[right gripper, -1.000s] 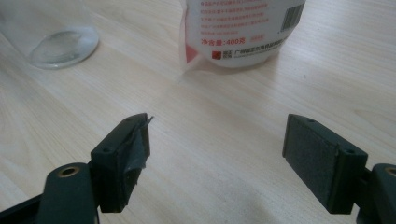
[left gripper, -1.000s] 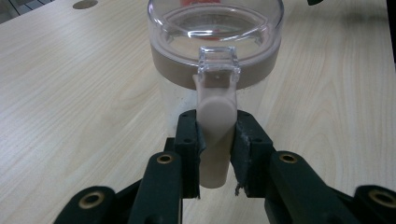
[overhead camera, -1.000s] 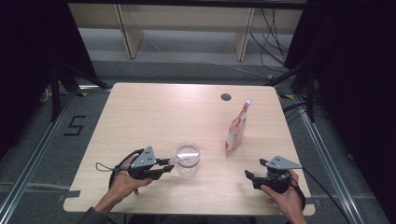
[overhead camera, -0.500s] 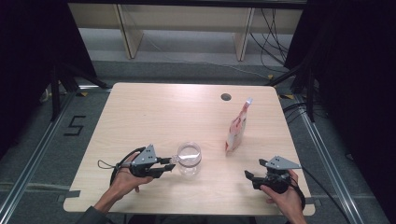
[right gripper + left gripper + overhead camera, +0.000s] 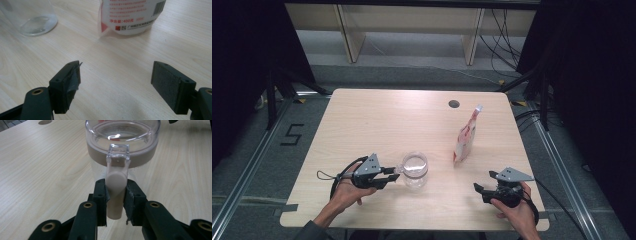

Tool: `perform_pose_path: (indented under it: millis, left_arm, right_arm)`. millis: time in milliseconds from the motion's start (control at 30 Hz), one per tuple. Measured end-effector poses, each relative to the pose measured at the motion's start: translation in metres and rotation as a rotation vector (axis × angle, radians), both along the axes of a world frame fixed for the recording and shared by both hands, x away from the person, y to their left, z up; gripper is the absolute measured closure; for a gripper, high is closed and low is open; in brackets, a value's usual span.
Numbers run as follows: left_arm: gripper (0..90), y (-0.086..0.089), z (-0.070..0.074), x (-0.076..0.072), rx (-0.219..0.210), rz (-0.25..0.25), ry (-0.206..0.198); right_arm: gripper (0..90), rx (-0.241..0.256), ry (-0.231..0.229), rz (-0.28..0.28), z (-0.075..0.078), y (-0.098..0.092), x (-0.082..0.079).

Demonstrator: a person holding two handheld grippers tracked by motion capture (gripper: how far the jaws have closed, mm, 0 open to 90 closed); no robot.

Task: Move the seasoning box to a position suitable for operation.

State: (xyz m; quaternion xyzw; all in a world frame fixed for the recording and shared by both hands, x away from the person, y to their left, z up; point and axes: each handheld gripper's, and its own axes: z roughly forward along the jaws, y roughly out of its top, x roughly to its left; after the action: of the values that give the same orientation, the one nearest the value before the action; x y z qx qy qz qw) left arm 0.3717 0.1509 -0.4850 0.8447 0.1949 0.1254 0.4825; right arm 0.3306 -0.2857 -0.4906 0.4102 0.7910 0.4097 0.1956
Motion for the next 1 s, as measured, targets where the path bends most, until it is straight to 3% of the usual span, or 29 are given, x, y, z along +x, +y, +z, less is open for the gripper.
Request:
perform_pose_path:
  millis: [33,100,167,367,433,500,600,633,800,833,1000]
  left_arm:
    - [72.6,-0.001,0.000,0.000,-0.003,0.011,-0.003]
    - [72.6,-0.001,0.000,-0.001,-0.008,0.029,0.005]
    - [72.7,-0.001,0.000,0.000,0.001,0.030,0.000]
    - [71.5,-0.002,-0.001,-0.001,-0.015,0.043,0.014]
    - [66.9,-0.002,-0.001,-0.001,-0.015,0.042,0.018]
    - [61.0,0.000,-0.002,-0.005,-0.027,0.065,0.051]
    - [53.8,0.001,-0.001,-0.007,-0.043,0.084,0.062]
    - [51.1,0.004,0.001,-0.009,-0.046,0.095,0.068]
    - [43.3,0.009,0.003,-0.013,-0.063,0.141,0.088]
    - [41.9,0.011,0.005,-0.017,-0.097,0.163,0.111]
    - [37.8,0.014,0.010,-0.024,-0.123,0.191,0.139]
  right_arm:
    - [24.3,-0.007,-0.015,0.015,-0.001,-0.001,0.001]
    - [24.4,-0.004,0.003,0.007,0.000,-0.002,0.000]
    - [24.4,-0.012,-0.012,0.009,0.000,-0.002,0.000]
    - [24.4,-0.004,0.002,0.001,0.000,-0.003,-0.001]
    - [24.4,-0.010,-0.011,0.009,0.000,-0.004,-0.001]
    - [24.4,-0.003,-0.016,0.010,0.000,-0.004,0.000]
    - [24.4,-0.006,0.007,0.007,0.000,-0.003,-0.001]
    - [24.4,-0.004,-0.014,0.010,-0.001,-0.003,0.000]
    - [24.3,-0.020,-0.013,0.014,0.000,-0.004,0.000]
    - [24.3,-0.012,-0.011,0.007,0.000,-0.003,0.000]
    - [24.3,-0.009,0.004,0.021,0.000,-0.002,0.000]
